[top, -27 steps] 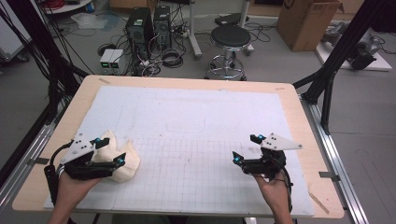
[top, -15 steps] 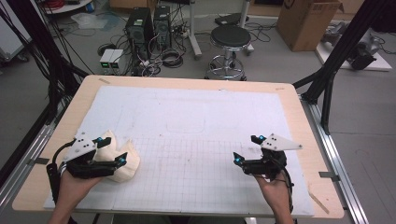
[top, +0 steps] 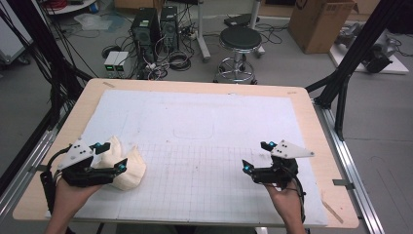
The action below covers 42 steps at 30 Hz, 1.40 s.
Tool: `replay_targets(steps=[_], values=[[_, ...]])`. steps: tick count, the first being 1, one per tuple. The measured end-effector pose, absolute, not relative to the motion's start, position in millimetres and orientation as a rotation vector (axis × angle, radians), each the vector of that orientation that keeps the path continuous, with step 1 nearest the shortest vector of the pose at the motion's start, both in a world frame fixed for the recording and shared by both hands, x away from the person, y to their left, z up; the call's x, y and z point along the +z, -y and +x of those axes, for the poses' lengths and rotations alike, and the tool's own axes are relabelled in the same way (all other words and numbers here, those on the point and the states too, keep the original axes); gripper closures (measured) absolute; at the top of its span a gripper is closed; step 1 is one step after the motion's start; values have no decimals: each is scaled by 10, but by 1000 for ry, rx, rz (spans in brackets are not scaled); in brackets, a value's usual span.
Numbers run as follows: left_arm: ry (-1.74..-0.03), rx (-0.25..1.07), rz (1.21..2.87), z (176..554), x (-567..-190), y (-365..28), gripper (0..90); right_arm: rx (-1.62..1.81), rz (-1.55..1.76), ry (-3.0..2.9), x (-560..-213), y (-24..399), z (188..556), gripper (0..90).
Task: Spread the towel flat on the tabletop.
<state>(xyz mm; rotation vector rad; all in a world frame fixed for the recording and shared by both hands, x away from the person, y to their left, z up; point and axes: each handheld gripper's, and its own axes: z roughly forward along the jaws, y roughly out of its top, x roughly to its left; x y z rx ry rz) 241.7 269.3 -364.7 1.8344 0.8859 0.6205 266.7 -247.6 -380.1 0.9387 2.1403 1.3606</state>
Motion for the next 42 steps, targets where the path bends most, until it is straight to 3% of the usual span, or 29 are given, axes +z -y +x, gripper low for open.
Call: replay_targets(steps=[13,20,30,33,42], values=[[-931,631,1878,2439,-3908,-2872,224,1355,936,-2148,-3822,2465,2686,103],[-986,595,1894,2465,-4097,-2986,285,1344,943,-2152,-3848,2460,2696,103],[-999,521,1940,2533,-4225,-3055,553,1326,953,-2172,-3918,2439,2719,103],[-1005,516,1947,2543,-4233,-3055,677,1308,954,-2180,-3954,2411,2731,103],[-1007,528,1985,2572,-4260,-2996,767,1267,969,-2202,-4072,2360,2767,103]])
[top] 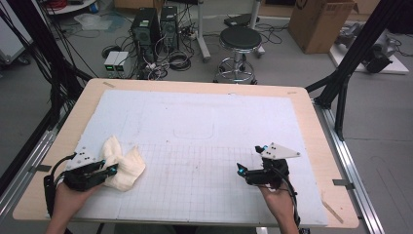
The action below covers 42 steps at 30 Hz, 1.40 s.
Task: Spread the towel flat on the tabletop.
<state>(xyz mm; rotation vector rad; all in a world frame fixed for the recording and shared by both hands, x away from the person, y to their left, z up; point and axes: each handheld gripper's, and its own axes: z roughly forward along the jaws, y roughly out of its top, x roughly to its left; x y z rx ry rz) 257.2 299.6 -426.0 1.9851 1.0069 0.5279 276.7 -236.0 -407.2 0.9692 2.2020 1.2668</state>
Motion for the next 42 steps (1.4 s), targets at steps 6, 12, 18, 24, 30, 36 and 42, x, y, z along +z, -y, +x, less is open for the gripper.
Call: replay_targets(steps=[6,12,18,24,30,36,42], values=[[-992,548,1963,2545,-4183,-2952,786,1260,982,-2199,-4100,2375,2765,103],[-943,571,1969,2519,-4005,-2817,792,1272,983,-2188,-4096,2395,2768,103],[-865,570,1958,2527,-3761,-2580,793,1301,986,-2151,-4070,2441,2760,103],[-757,558,1940,2553,-3470,-2210,793,1312,992,-2132,-4055,2474,2762,103],[-655,505,1941,2622,-3309,-1713,793,1321,1002,-2115,-4043,2502,2757,103],[-586,452,1926,2673,-3253,-1209,790,1328,1008,-2093,-4026,2548,2748,103],[-584,399,1931,2792,-3421,-747,781,1333,1021,-2062,-4015,2615,2736,103]])
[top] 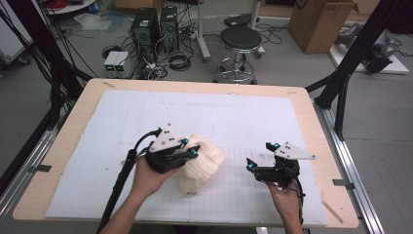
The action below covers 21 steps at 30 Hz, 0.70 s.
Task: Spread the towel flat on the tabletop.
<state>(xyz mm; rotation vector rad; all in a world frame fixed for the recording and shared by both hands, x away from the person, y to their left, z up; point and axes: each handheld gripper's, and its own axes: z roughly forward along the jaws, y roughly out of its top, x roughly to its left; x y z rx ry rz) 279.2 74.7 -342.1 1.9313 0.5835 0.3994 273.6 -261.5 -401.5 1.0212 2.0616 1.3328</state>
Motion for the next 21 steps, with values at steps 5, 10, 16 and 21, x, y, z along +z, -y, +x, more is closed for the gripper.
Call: replay_targets(steps=[5,10,16,21], values=[[-612,356,2009,2815,-3711,-530,780,1324,1022,-2063,-4031,2663,2722,103],[-632,327,2097,2756,-3994,-527,778,1323,1030,-2073,-4044,2671,2723,103],[-643,332,2184,2703,-4157,-609,756,1319,1007,-2111,-4059,2592,2733,103],[-635,292,2177,2706,-4174,-698,653,1321,980,-2156,-4056,2484,2764,104]])
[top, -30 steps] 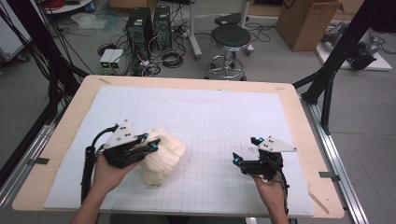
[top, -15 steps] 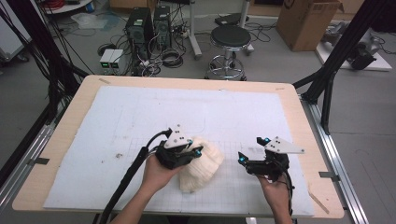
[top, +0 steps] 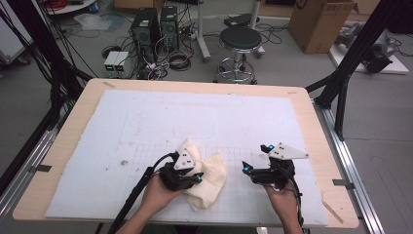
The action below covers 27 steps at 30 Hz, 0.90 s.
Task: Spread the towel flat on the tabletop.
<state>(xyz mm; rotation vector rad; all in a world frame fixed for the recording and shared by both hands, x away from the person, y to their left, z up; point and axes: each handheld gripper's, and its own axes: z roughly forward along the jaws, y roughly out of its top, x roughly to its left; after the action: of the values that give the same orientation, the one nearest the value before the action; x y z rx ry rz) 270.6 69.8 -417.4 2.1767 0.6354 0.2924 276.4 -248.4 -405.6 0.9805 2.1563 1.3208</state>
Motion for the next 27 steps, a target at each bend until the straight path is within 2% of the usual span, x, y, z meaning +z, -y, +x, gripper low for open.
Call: replay_targets(steps=[1,2,4,10,15,20,27], values=[[-617,283,2165,2698,-4154,-720,602,1322,965,-2188,-4047,2414,2788,147],[-604,282,2148,2684,-4129,-743,602,1322,965,-2188,-4047,2414,2788,147],[-599,258,2107,2670,-4068,-806,512,1321,924,-2238,-4035,2317,2836,160],[-607,257,2034,2695,-3893,-1092,452,1307,873,-2303,-4006,2182,2952,209],[-634,292,1999,2802,-3782,-1299,446,1314,860,-2336,-3979,2081,3040,269],[-720,342,1986,3044,-3874,-1364,497,1306,839,-2387,-4005,1929,3165,376],[-805,274,2014,3348,-4133,-1310,561,1264,808,-2476,-4136,1739,3321,464]])
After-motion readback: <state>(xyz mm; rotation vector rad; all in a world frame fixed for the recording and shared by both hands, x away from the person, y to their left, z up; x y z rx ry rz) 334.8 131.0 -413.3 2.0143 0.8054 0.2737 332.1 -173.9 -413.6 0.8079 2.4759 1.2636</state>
